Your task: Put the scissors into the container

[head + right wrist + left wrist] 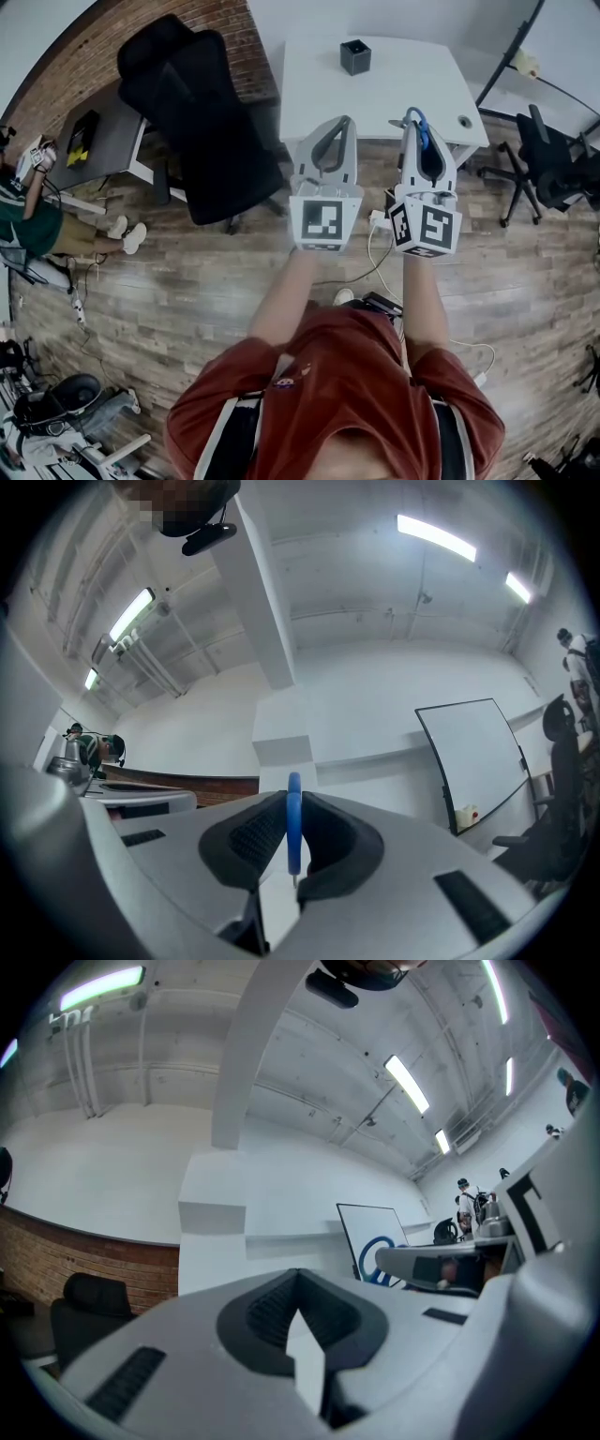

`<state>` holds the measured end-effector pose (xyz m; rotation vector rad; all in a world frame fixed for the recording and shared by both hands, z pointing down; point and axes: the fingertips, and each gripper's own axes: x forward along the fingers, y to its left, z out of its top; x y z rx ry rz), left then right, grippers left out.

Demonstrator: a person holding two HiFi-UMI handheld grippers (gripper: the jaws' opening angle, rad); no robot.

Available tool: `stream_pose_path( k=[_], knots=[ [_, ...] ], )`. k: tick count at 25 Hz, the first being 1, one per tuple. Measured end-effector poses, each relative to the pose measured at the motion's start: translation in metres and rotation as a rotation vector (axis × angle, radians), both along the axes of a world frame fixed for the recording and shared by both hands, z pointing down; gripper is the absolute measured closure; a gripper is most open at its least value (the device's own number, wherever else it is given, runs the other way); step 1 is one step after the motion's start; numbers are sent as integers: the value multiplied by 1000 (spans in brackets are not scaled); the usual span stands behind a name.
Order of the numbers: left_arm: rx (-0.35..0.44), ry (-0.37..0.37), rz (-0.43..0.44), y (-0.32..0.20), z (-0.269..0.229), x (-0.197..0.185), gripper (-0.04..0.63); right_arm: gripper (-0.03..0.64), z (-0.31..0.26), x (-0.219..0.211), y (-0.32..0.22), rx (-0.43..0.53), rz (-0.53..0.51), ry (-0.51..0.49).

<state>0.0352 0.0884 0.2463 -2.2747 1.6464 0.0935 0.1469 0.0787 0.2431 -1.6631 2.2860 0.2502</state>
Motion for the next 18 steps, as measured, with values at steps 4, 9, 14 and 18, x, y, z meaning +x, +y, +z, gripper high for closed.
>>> stream_pose_path(
  k=[4, 9, 14, 18],
  knots=[
    [-8, -4, -14, -13, 5, 3, 583, 561, 1, 15, -17, -4, 14, -21],
    [-6, 21, -32, -23, 6, 2, 584, 561, 4, 21, -32, -10, 17, -31],
    [-27, 6, -29, -43, 16, -1, 583, 561, 6, 19, -49, -11, 19, -21],
    [-27, 17, -22, -61, 21, 1, 583, 561, 12, 17, -66, -17, 20, -9]
  ],
)
